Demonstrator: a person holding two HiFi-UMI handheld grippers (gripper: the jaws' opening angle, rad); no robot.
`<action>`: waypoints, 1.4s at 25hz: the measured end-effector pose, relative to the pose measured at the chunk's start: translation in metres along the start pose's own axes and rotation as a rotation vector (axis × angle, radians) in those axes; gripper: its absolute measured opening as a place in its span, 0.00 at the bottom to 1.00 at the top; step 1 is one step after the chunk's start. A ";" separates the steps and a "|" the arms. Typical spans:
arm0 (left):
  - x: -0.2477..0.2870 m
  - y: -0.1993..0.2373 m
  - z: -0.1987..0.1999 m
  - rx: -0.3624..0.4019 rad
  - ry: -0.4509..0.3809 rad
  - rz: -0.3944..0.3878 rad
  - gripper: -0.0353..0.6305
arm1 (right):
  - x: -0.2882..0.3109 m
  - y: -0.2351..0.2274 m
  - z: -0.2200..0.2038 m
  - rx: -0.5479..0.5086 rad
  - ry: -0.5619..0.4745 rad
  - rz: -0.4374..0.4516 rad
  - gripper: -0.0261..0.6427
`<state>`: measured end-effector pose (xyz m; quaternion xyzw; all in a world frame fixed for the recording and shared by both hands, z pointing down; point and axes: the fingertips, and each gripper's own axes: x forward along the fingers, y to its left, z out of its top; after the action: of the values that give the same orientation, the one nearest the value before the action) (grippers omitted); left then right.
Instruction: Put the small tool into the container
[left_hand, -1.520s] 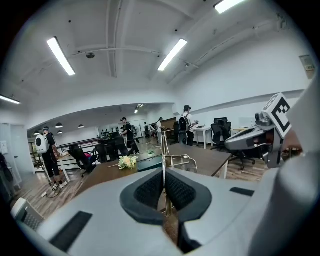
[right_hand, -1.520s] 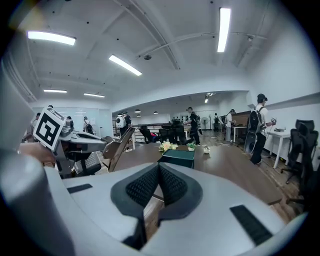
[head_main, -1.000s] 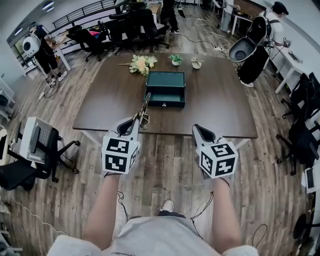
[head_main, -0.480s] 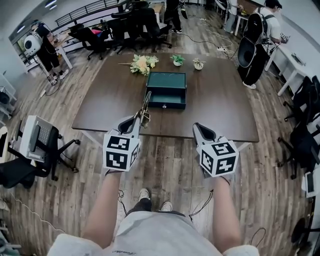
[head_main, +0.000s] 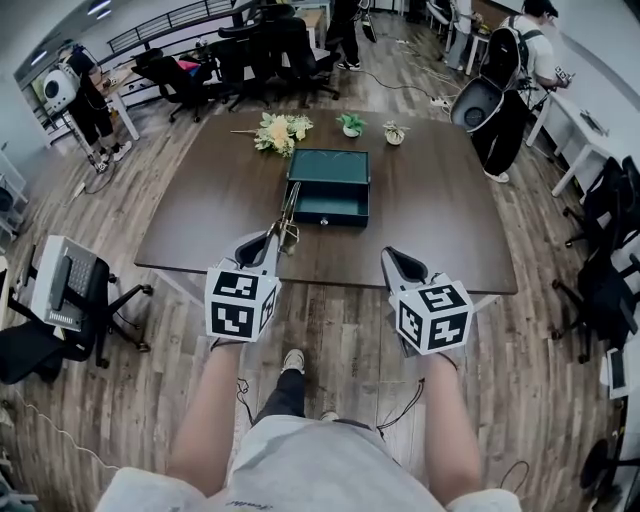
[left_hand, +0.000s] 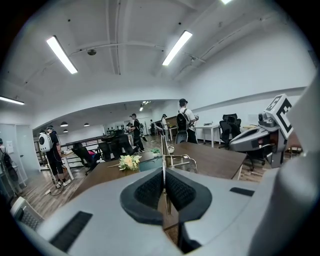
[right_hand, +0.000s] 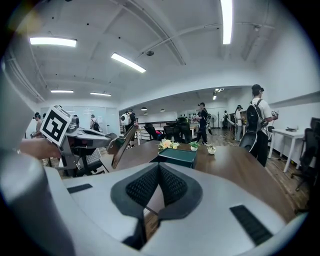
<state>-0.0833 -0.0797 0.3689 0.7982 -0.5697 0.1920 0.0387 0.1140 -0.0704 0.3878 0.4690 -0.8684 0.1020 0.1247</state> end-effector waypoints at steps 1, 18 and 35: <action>0.003 0.001 -0.001 0.000 -0.001 -0.001 0.06 | 0.003 -0.001 0.000 -0.002 0.000 -0.002 0.05; 0.086 0.061 0.000 -0.018 0.012 -0.049 0.06 | 0.093 -0.024 0.021 -0.010 0.042 -0.039 0.05; 0.160 0.113 0.015 -0.008 0.038 -0.137 0.06 | 0.168 -0.042 0.048 0.006 0.084 -0.111 0.05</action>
<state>-0.1389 -0.2666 0.3936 0.8314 -0.5136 0.2017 0.0658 0.0548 -0.2396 0.3967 0.5119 -0.8348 0.1173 0.1651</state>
